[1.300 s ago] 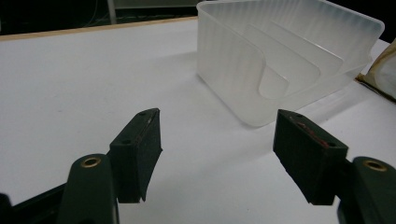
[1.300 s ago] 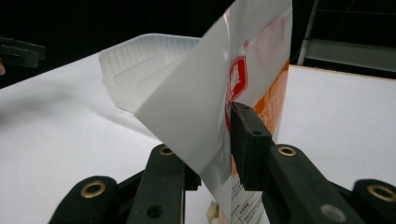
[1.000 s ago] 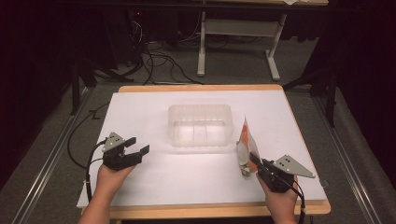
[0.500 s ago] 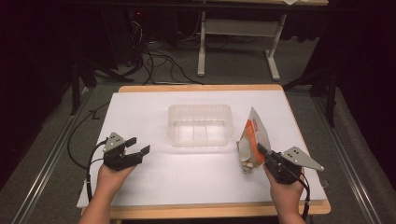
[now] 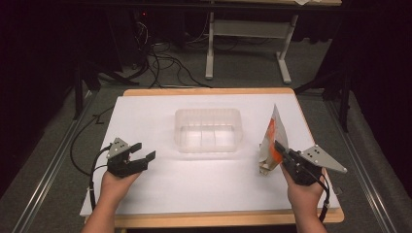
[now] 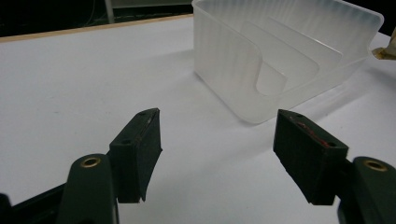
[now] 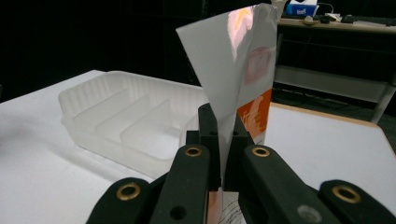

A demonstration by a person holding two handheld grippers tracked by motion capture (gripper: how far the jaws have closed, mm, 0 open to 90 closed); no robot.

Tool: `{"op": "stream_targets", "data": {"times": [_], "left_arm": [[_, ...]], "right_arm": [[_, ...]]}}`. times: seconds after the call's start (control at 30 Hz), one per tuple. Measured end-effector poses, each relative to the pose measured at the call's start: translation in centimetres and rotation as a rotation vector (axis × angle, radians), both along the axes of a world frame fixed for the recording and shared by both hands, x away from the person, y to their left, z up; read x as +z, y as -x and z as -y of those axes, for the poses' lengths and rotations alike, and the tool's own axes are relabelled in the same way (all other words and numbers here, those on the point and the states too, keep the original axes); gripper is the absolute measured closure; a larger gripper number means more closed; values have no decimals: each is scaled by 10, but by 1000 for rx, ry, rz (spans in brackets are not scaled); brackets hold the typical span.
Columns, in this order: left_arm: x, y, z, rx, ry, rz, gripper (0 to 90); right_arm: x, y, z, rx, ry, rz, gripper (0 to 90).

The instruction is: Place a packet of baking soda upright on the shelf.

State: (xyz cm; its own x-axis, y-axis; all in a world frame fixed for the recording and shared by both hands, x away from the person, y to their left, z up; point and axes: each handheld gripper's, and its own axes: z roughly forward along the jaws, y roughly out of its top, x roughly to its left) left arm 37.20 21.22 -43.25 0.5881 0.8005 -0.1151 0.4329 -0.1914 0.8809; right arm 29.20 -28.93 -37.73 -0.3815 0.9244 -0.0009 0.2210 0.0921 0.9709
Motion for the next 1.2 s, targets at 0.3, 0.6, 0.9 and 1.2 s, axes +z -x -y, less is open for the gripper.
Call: {"op": "stream_targets", "data": {"times": [0.3, 0.6, 0.9, 1.2], "left_arm": [[1, 1, -1, 1, 6, 6, 326], [1, 1, -1, 3, 16, 9, 326], [1, 1, -2, 3, 17, 9, 326], [2, 1, -2, 1, 24, 10, 326]], "right_arm": [[35, -13, -9, 23, 24, 61, 900], [63, -24, -26, 61, 19, 89, 900], [75, -38, -53, 112, 35, 108, 900], [74, -54, -85, 160, 28, 99, 900]]}}
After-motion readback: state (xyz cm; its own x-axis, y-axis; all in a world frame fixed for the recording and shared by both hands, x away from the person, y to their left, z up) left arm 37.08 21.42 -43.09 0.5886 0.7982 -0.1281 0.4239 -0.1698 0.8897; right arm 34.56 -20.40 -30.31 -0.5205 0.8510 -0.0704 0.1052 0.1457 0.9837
